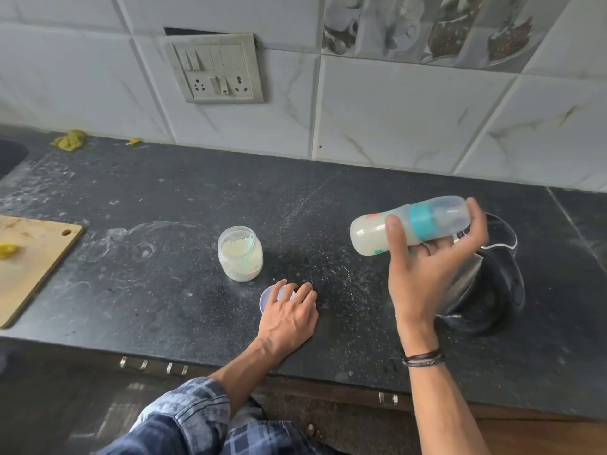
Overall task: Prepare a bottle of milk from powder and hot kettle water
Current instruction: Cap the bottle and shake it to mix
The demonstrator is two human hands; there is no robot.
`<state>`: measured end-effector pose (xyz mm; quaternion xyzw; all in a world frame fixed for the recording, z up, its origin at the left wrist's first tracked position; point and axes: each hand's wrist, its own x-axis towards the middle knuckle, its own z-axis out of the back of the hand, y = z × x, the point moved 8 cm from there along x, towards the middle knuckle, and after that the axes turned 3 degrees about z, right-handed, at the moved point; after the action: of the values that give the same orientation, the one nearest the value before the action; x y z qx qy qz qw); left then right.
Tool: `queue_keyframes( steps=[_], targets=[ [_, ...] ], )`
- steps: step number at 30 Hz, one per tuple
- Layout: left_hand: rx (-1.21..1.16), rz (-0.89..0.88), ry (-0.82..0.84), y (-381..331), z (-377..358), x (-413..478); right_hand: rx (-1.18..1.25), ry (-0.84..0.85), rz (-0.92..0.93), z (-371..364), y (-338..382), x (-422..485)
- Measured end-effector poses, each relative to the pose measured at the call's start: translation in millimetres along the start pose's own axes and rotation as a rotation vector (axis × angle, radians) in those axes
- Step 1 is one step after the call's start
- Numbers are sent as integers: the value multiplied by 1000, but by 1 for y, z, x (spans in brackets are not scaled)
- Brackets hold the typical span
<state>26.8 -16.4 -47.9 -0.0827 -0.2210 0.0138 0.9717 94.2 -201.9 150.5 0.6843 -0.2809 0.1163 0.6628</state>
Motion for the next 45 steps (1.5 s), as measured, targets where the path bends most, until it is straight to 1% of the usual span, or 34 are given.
queue_keyframes(
  steps=[1, 3, 4, 5, 7, 8, 9, 10, 11, 13, 14, 15, 17, 19, 20, 21, 23, 24, 25, 26, 28, 30, 31, 32, 33, 34, 35, 38, 40, 41, 43, 44, 45],
  targets=[
    [-9, -3, -8, 0, 0, -1, -30, 34, -15, -3, -3, -1],
    [-11, -8, -22, 1, 1, -1, -91, 206, -110, -16, -13, -6],
    [-11, -10, -21, 1, 0, 0, -90, 233, -132, -16, -15, -7],
    [-12, -7, -21, 0, 0, 0, -61, 188, -107, -10, -11, -6],
    [-12, 7, -27, 1, 0, -1, 34, 26, -12, 5, 3, -1],
    [-13, 7, -24, 1, 0, -1, 58, -24, 32, 8, 9, 1],
    [-13, 3, -21, 1, -1, 0, 61, -55, 68, 10, 12, 2],
    [-16, 0, -20, 1, -1, -1, 43, -52, 79, 8, 11, 2],
    [-20, -6, -25, 0, 0, -1, 17, 6, 51, 2, 7, 3],
    [-17, -5, -27, 2, -1, -1, -20, 237, -101, -21, -9, -1],
    [-18, -8, -28, 1, -1, -1, -8, 281, -148, -23, -15, -5],
    [-21, -10, -29, 1, -1, -2, 31, 247, -154, -19, -15, -7],
    [-22, 0, -39, 1, 0, -1, 123, 91, -75, -4, -3, -5],
    [-20, 0, -30, 2, -1, -1, 91, -20, 60, 6, 9, -5],
    [-23, -4, -27, 2, -2, -1, 62, -31, 91, 6, 9, -6],
    [-25, -8, -27, 2, -2, -2, 33, 12, 77, 2, 5, -6],
    [-24, -9, -29, 2, -2, -1, -3, 250, -76, -18, -7, -11],
    [-27, -12, -29, 3, -3, -1, -12, 334, -132, -22, -14, -15],
    [-34, -16, -31, 2, -4, -2, -5, 332, -131, -19, -13, -16],
    [-34, -16, -40, 1, -3, -3, 21, 275, -81, -12, -7, -13],
    [-19, -8, -35, 2, -1, -1, 98, 120, 26, 4, 6, -6],
    [-15, -13, -27, 1, -2, -1, 92, -10, 65, 15, 7, -2],
    [-16, -16, -28, 1, -2, -1, 59, -10, 36, 14, 5, 0],
    [-17, -19, -29, 1, -1, -1, 9, 61, -16, 6, 1, 1],
    [-19, -20, -31, 1, -1, 0, -37, 170, -76, -2, -4, 0],
    [-20, -22, -33, 1, -1, 0, -50, 235, -113, -6, -8, -2],
    [-22, -22, -33, 1, -1, -1, -35, 223, -112, -3, -6, -3],
    [-8, -7, -28, 1, 0, 0, 80, 7, 10, 16, 9, 4],
    [-7, -11, -24, 1, -1, -1, 32, -44, 71, 17, 10, 3],
    [-9, -15, -28, 0, 0, -1, -15, 3, 50, 9, 7, 2],
    [-9, -22, -35, 0, 0, -1, -105, 218, -71, -13, -6, -5],
    [-8, -26, -36, 0, 0, -1, -103, 257, -108, -15, -12, -9],
    [-7, -25, -37, 0, 0, -1, -50, 224, -114, -11, -11, -9]
  ],
)
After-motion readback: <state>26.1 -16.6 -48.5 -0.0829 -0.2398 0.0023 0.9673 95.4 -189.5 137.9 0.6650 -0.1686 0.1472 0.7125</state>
